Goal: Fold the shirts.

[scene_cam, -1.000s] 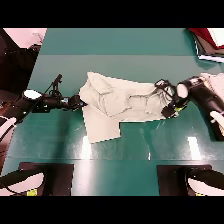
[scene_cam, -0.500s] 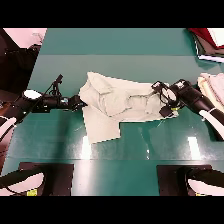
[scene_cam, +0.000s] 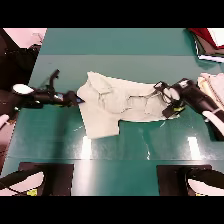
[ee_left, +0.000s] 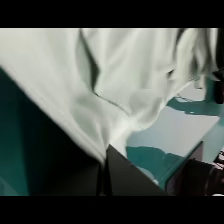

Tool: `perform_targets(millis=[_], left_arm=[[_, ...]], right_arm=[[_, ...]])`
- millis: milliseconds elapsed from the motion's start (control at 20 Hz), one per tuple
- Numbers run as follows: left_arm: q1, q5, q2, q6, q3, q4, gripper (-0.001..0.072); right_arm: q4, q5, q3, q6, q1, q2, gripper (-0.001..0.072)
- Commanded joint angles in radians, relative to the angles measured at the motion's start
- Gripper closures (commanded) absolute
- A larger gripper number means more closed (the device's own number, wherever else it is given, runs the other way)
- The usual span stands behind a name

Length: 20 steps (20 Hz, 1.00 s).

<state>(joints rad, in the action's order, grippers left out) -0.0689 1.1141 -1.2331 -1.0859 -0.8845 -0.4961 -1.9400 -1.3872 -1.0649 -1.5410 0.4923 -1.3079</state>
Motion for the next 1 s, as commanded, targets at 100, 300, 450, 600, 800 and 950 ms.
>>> perform_targets(millis=[100,300,450,600,800,950], left_arm=[[-0.217,0.283,0.090,-0.018,-0.280,0.000,0.0680],[-0.246,0.273,0.148,-0.062,-0.428,0.010,0.0680],[-0.246,0.249,0.161,-0.144,-0.536,0.061,0.0680],[-0.246,0.219,0.161,-0.152,-0.709,0.184,0.0680],[-0.246,0.161,0.161,-0.189,-1.053,0.220,0.0680],[-0.246,0.094,0.177,-0.199,-1.282,0.220,0.0680]], right_arm=[[0.414,-0.075,-0.069,0.028,-0.289,0.239,0.0697],[0.962,0.031,-0.122,0.053,-0.683,0.352,0.0696],[1.349,0.043,-0.145,0.163,-0.896,0.387,0.0696],[1.565,0.054,-0.237,0.261,-0.984,0.413,0.0697],[1.571,0.142,-0.466,0.314,-0.993,0.444,0.0697],[1.547,0.182,-0.647,0.331,-0.993,0.447,0.0697]])
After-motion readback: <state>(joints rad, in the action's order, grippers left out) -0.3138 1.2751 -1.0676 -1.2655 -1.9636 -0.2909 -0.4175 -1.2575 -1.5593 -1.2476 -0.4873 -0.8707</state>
